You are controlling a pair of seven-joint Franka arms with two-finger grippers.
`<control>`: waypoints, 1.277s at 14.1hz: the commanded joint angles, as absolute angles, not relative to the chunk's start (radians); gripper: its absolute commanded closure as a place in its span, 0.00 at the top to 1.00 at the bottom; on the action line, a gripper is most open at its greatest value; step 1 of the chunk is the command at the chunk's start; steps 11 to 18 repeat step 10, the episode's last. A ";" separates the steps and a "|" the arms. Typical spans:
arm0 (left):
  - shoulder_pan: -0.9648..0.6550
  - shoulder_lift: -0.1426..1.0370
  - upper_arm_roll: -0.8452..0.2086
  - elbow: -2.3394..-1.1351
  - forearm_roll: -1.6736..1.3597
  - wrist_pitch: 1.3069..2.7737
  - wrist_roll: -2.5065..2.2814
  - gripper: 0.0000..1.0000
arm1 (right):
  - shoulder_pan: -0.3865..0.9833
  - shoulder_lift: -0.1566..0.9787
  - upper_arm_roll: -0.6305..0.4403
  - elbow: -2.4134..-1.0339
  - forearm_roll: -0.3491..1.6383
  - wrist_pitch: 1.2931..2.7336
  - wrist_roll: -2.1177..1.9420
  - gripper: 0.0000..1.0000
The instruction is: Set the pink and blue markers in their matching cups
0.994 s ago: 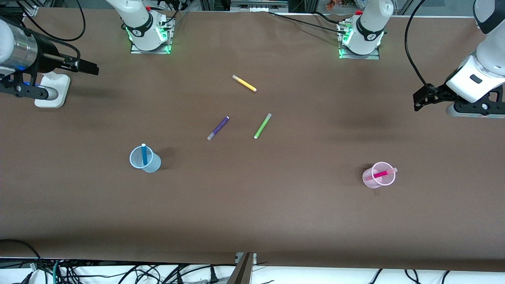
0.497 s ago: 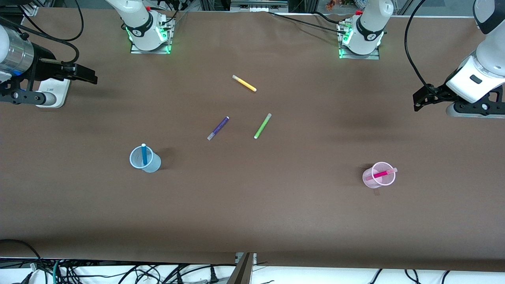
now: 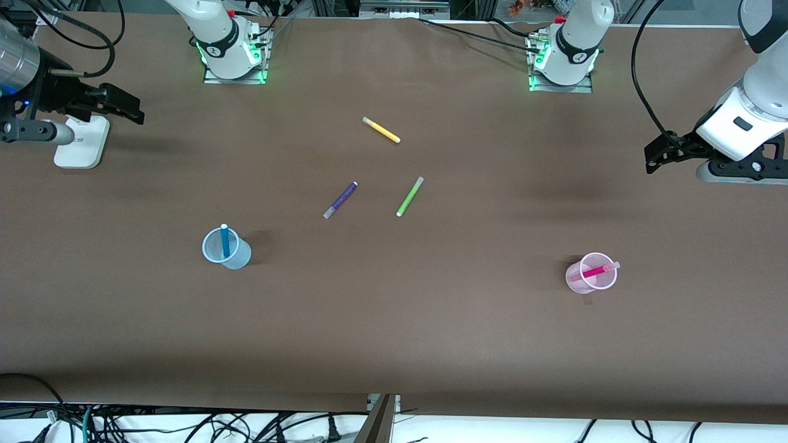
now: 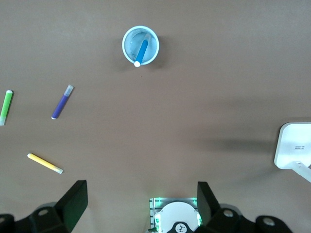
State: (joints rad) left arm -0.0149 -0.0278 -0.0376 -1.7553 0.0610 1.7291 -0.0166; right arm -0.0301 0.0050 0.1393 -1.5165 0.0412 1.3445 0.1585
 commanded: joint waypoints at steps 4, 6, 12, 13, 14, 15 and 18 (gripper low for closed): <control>-0.012 -0.012 -0.037 -1.727 0.051 1.715 -0.023 1.00 | -0.020 -0.026 0.135 -1.574 0.029 1.335 0.137 0.99; -0.012 -0.012 -0.038 -1.727 0.051 1.715 -0.023 1.00 | -0.025 -0.009 0.135 -1.545 0.028 1.307 0.137 0.99; -0.012 -0.012 -0.038 -1.727 0.051 1.715 -0.023 1.00 | -0.023 -0.008 0.137 -1.542 0.035 1.308 0.137 0.99; -0.012 -0.012 -0.038 -1.727 0.051 1.715 -0.023 1.00 | -0.023 -0.008 0.137 -1.542 0.035 1.308 0.137 0.99; -0.012 -0.012 -0.038 -1.727 0.051 1.715 -0.023 1.00 | -0.023 -0.008 0.137 -1.542 0.035 1.308 0.137 0.99; -0.012 -0.012 -0.038 -1.727 0.051 1.715 -0.023 1.00 | -0.023 -0.008 0.137 -1.542 0.035 1.308 0.137 0.99; -0.012 -0.012 -0.038 -1.727 0.051 1.715 -0.023 1.00 | -0.023 -0.008 0.137 -1.542 0.035 1.308 0.137 0.99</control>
